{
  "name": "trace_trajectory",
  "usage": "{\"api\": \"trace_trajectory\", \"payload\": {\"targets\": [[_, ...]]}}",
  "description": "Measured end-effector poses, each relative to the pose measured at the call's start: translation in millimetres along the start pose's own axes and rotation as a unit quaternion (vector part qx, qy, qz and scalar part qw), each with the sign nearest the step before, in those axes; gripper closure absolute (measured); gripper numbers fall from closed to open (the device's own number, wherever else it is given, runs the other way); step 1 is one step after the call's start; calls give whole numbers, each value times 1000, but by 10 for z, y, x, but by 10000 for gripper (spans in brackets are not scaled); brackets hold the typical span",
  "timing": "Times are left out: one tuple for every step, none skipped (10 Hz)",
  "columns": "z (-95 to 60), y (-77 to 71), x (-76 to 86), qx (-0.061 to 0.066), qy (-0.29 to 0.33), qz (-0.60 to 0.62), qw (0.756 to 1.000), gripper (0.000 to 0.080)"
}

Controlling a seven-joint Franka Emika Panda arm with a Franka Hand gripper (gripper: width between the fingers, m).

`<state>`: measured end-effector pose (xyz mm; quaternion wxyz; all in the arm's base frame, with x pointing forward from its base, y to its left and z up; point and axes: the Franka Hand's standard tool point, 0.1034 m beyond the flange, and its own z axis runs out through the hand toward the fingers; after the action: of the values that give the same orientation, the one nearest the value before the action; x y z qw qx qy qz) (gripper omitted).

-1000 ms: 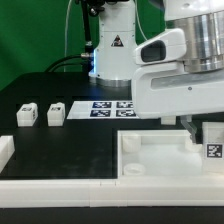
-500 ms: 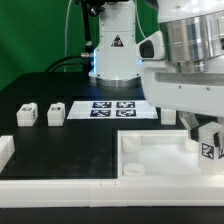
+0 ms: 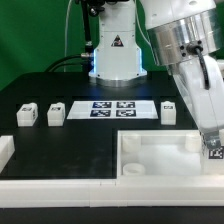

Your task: Assemble one leg

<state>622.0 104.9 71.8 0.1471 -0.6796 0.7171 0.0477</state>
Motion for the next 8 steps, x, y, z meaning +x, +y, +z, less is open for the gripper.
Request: {"api": "trace_trajectory", "payload": {"targets": [[5, 9, -7, -4, 3, -37, 999, 284], [8, 21, -36, -17, 12, -110, 994, 177], [-2, 9, -60, -25, 19, -187, 982, 177], [3, 13, -89, -32, 28, -283, 958, 155], [8, 16, -94, -34, 26, -333, 942, 155], [7, 14, -83, -35, 25, -381, 923, 151], [7, 11, -90, -38, 29, -442, 896, 151], [12, 2, -130, -46, 42, -529, 846, 150]]}}
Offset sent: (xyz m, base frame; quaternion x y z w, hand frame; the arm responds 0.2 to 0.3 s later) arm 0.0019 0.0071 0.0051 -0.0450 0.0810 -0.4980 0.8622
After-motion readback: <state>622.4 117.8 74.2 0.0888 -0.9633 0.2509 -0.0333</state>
